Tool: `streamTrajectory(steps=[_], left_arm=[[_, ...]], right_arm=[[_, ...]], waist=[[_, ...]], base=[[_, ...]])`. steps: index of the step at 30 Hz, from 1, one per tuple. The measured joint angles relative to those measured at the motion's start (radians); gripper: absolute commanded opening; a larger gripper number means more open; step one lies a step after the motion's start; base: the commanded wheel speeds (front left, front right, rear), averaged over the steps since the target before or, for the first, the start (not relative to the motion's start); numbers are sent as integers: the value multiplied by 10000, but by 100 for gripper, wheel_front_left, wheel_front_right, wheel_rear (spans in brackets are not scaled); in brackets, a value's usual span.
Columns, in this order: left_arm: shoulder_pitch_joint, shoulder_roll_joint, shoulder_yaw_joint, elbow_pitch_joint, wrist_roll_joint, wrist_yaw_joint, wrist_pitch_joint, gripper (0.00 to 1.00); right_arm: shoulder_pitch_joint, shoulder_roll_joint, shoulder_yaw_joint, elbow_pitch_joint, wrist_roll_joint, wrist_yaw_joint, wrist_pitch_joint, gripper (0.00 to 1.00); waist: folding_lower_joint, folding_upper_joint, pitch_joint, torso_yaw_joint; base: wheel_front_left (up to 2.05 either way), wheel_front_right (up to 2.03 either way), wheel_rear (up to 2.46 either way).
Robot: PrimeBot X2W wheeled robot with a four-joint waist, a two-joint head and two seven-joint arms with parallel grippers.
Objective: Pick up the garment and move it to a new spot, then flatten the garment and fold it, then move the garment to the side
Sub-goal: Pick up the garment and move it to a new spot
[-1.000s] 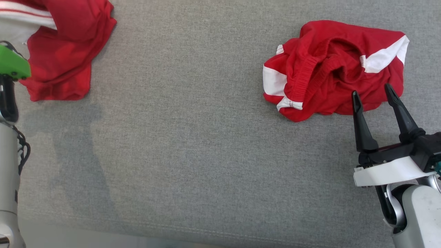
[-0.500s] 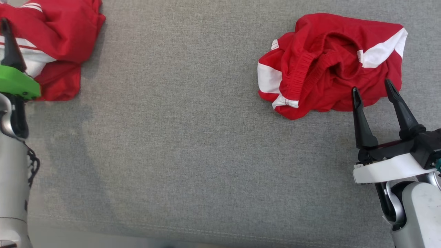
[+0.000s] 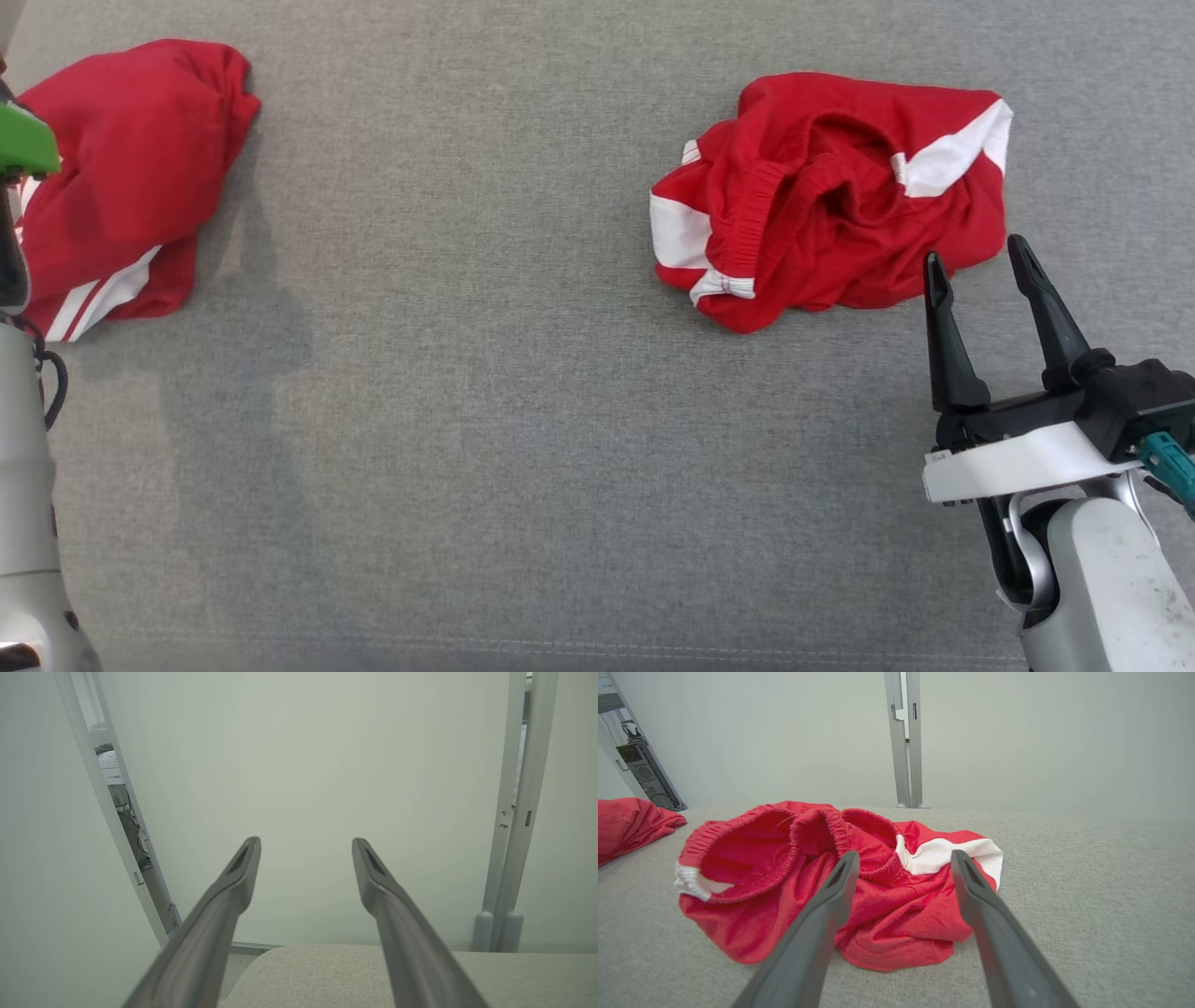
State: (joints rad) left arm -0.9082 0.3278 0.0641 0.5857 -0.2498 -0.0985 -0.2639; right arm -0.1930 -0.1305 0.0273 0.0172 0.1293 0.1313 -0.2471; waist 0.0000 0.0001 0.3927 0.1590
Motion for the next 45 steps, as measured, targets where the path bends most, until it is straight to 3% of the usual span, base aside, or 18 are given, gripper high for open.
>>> streamTrajectory(steps=[14,23,45], left_arm=[[1813,-980,-447,-1208,320,-247,0,100],[3449,-1233,-568,-1825,337,-267,0,100],[6668,-2057,-531,-2932,242,-301,-2,100]], right_arm=[[-9,525,157,702,190,0,-146,100],[197,617,134,802,247,0,-150,100],[795,761,-157,1026,257,0,-155,100]], waist=[[0,0,-1004,-1276],[0,0,-1715,-1788],[0,0,-2802,-1472]], base=[[0,0,0],[0,0,0],[0,0,0]])
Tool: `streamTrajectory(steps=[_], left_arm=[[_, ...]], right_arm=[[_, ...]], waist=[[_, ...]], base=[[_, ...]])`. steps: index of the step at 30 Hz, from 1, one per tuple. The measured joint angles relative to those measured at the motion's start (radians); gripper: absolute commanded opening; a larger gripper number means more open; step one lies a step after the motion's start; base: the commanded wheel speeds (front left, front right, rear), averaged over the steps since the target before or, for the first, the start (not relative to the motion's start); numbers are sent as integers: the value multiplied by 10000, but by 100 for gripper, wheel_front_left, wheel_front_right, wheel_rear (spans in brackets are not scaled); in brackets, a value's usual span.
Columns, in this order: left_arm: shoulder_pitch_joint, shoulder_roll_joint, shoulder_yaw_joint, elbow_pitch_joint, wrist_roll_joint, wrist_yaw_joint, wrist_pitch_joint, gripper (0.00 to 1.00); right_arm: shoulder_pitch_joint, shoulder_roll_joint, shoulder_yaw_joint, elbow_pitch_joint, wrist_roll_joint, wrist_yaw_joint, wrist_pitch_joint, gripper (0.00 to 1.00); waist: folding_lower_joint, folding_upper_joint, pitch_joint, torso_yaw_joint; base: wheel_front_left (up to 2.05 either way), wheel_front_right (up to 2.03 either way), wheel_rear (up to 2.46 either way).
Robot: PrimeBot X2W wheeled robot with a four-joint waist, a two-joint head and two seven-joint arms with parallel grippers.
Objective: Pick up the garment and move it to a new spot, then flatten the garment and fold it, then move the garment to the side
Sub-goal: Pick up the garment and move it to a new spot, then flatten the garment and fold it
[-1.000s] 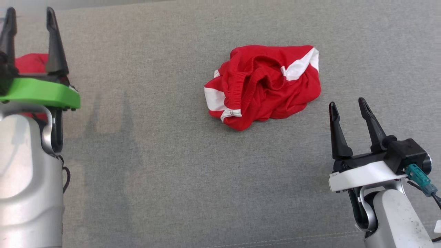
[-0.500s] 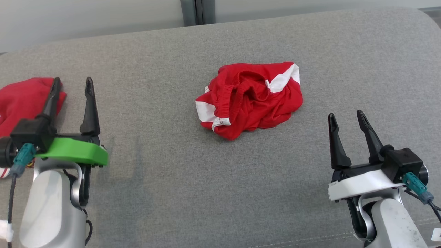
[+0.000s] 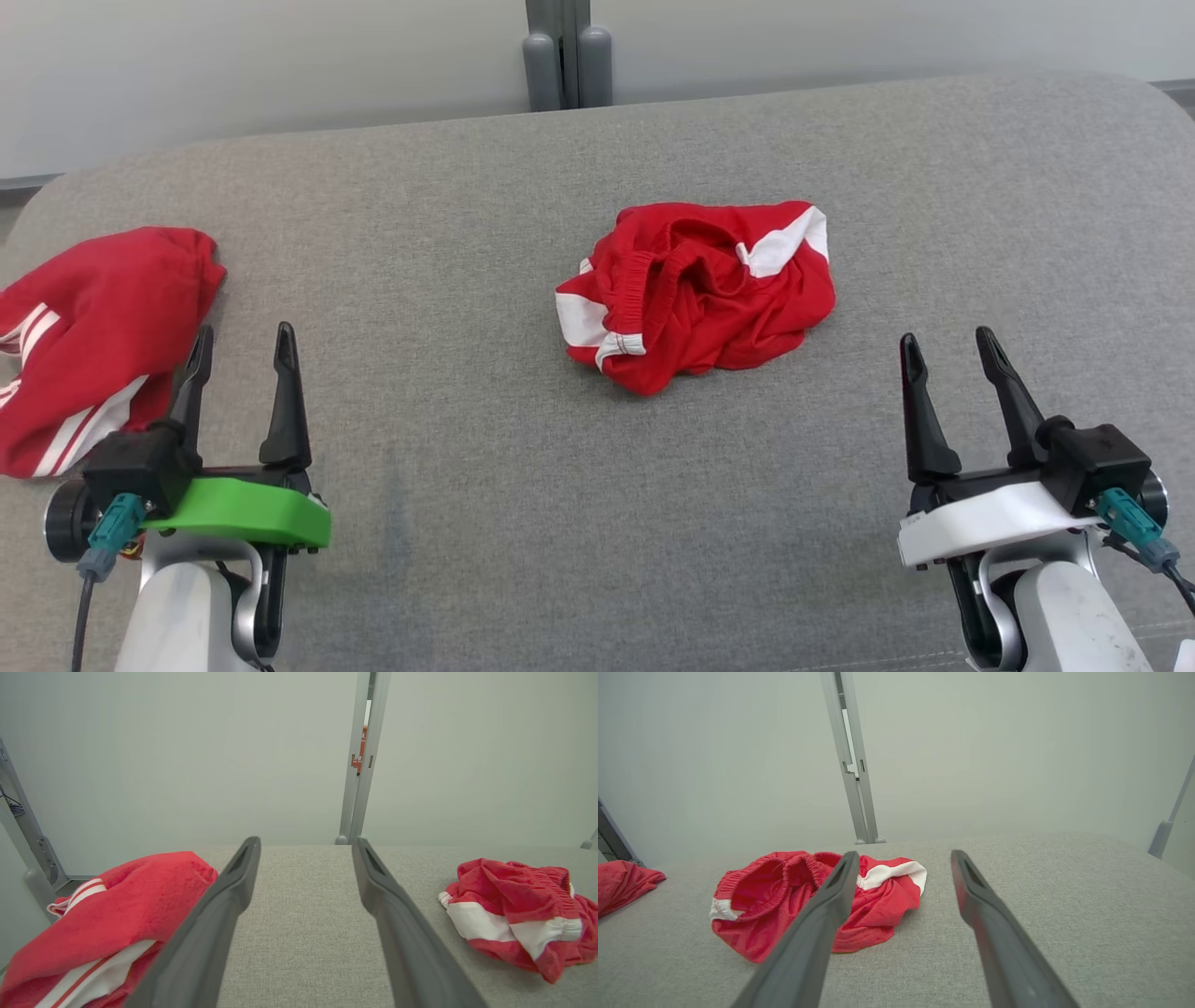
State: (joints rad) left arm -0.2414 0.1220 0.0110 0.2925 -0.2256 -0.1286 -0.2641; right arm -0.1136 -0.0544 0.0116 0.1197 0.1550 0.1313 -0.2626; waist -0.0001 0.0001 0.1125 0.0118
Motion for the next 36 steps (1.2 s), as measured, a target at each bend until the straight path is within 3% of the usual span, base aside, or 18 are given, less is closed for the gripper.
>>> streamTrajectory(steps=[16,36], left_arm=[[683,-337,608,-393,-17,0,2,100],[1015,-456,184,-401,222,0,2,100]], right_arm=[[193,12,0,44,31,0,0,100],[263,13,42,58,61,0,0,100]], waist=[[0,0,-125,31],[0,0,-125,155]], base=[[0,0,0],[0,0,0]])
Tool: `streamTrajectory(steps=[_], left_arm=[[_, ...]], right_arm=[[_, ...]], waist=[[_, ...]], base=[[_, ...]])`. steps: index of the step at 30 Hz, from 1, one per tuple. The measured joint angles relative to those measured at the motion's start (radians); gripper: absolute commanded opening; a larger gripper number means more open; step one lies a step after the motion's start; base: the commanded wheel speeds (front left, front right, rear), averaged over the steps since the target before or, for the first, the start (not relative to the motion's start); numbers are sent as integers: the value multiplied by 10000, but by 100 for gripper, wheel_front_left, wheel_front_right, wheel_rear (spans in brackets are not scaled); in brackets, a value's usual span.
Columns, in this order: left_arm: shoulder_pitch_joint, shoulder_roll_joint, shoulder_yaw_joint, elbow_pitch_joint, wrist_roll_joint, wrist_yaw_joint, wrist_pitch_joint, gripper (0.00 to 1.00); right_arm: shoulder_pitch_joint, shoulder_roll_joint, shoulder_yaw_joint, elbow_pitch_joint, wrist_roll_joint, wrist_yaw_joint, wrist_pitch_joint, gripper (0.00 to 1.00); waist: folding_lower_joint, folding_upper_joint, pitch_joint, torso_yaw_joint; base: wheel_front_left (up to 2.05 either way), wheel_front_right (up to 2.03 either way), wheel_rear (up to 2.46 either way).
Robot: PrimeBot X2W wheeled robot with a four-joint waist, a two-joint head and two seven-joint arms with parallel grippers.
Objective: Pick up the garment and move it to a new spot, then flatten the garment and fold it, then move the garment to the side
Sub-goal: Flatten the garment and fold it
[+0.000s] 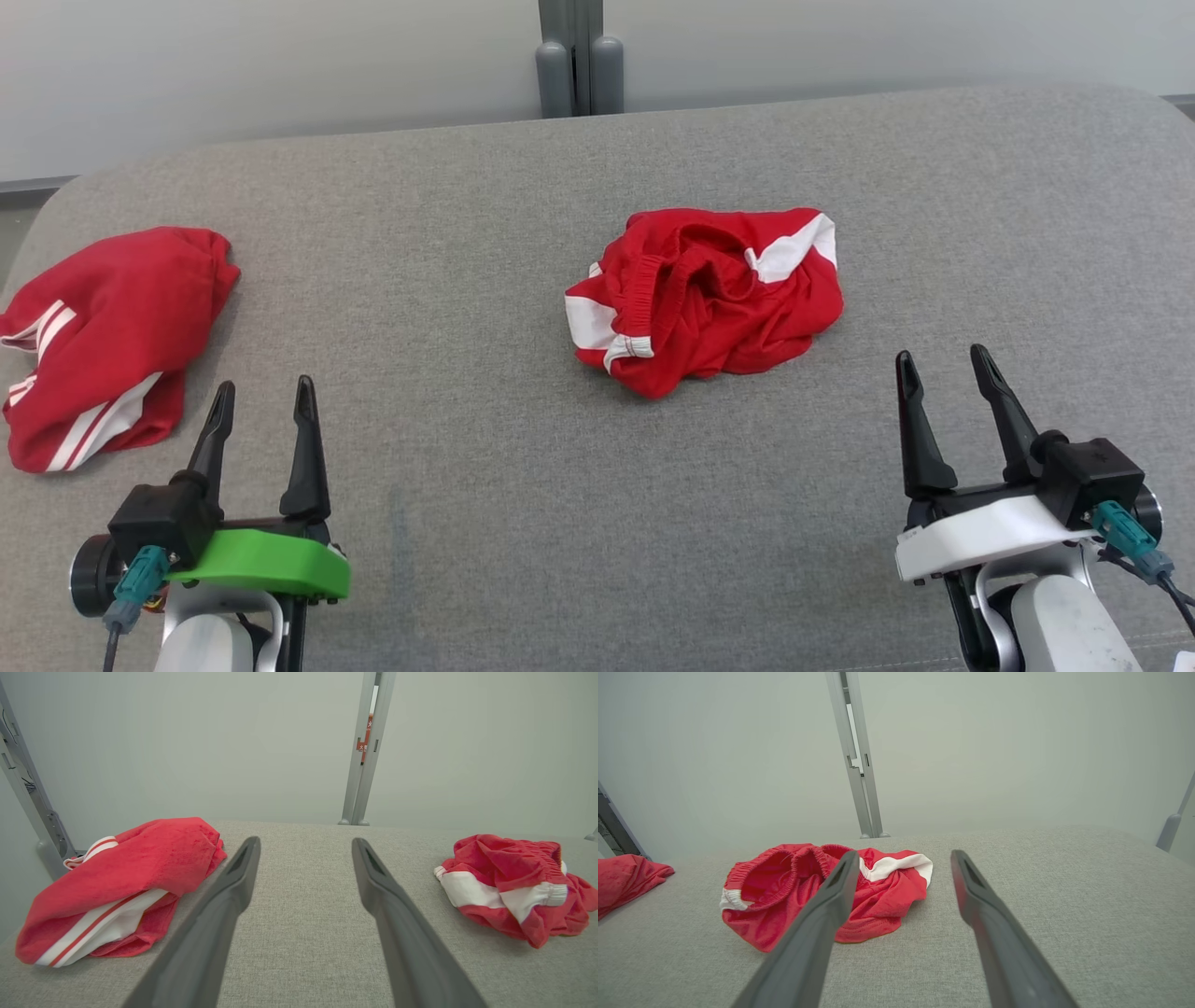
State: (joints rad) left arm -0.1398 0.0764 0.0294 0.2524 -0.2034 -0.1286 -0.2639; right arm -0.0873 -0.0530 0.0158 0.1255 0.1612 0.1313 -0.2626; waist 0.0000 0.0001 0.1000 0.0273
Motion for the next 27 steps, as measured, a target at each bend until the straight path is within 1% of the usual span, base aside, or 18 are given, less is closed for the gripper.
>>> streamTrajectory(steps=[27], left_arm=[[34,-79,73,163,92,0,0,100]], right_arm=[[1,-44,98,125,33,0,0,100]], waist=[[0,0,-144,66]], base=[[0,0,0]])
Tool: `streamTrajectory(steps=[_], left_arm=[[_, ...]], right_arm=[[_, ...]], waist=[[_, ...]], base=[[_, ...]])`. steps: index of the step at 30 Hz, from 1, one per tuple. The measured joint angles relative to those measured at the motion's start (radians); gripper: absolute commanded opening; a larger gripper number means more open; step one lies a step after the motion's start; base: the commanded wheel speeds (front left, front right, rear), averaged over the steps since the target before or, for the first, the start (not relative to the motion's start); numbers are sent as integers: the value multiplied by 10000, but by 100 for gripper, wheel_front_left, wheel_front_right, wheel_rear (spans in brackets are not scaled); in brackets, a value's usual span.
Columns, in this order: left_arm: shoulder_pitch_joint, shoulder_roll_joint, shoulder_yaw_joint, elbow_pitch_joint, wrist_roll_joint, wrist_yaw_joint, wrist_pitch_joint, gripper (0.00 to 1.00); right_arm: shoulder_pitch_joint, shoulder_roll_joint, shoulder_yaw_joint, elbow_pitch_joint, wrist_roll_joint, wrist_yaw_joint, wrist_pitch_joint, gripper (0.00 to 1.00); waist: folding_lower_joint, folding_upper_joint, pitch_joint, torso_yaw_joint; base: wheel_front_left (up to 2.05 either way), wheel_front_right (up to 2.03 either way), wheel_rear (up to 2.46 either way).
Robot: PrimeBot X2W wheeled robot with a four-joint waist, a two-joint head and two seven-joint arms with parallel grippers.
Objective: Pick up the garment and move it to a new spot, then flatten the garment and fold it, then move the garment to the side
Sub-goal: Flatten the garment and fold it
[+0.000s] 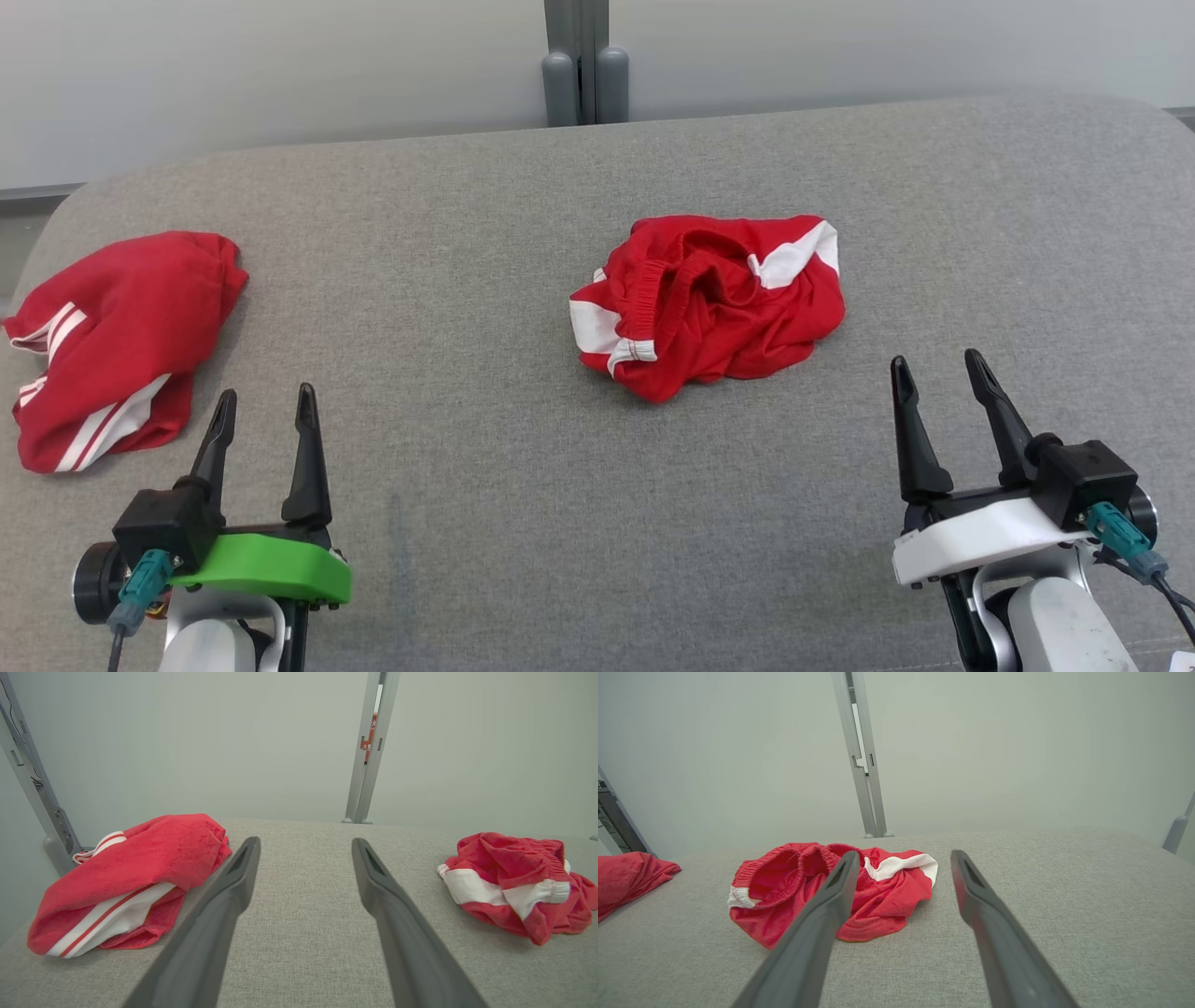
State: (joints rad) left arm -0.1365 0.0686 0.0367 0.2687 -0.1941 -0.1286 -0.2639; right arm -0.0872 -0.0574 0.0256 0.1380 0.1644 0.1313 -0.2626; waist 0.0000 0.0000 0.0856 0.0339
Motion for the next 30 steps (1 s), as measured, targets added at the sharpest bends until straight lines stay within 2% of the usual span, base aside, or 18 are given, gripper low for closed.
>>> streamTrajectory(steps=[30], left_arm=[[49,-44,17,0,90,-2,0,100]], right_arm=[[-35,-19,73,128,-19,0,0,100]], waist=[[0,0,85,8]], base=[[0,0,0]])
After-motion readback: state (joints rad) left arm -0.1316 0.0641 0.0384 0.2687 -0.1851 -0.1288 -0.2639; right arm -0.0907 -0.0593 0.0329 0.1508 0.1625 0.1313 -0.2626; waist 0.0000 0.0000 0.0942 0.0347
